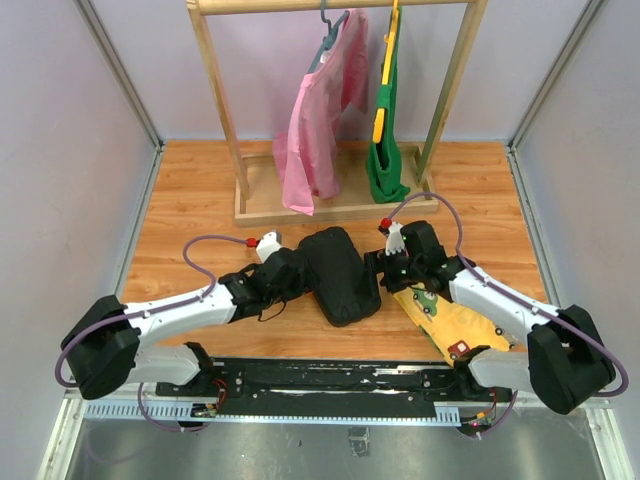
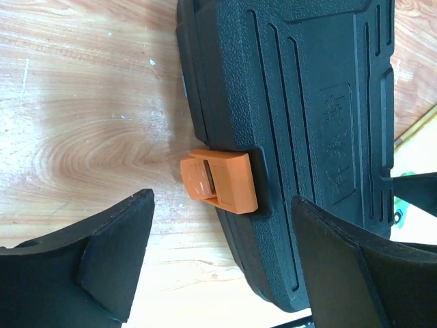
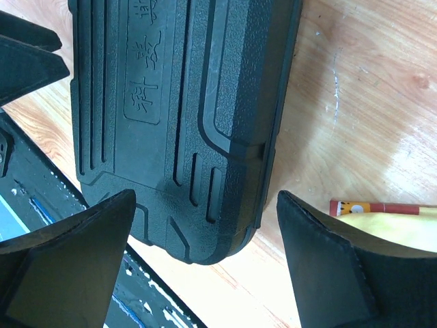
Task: Sort the tools into containers
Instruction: Close the storage box at the center of the board.
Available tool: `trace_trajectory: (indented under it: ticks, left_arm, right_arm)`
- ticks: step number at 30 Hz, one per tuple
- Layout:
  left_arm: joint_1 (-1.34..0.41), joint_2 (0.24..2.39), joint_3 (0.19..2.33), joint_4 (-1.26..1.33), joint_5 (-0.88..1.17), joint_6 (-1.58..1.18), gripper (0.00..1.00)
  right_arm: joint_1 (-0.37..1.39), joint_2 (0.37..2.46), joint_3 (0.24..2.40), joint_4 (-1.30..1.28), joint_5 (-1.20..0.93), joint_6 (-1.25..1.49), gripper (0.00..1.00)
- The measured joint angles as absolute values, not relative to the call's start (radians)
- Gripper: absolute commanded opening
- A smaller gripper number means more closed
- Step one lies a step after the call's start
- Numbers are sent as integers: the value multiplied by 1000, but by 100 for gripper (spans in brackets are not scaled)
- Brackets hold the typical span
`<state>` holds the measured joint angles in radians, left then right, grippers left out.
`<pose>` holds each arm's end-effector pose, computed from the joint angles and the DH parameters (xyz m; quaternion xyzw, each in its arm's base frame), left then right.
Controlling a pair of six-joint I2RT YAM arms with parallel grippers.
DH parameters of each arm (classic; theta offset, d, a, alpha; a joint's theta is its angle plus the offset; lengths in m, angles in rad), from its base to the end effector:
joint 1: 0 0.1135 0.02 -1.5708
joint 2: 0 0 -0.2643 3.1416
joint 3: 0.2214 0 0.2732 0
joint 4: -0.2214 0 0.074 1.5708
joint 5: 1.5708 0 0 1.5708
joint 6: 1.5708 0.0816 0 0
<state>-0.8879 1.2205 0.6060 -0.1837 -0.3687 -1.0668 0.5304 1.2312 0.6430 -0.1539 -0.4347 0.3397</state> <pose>0.2036 -0.2036 0.1496 -0.1501 0.9008 -0.2121 0.3479 0.2380 0.1794 0.1647 -0.1715 0.8815 0.3447 0.2733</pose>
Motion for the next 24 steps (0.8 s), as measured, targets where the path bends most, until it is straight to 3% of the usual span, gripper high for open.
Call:
trace_trajectory:
  ticks: [6,24]
  left_arm:
    - [-888,1260,633,-160,-345,-1073,78]
    - [-888,1311,639,-103,-307,-1098,78]
  right_arm:
    - [530,1242,638,-140,-448,341,86]
    - [530,1244,635,-131,-472,341,87]
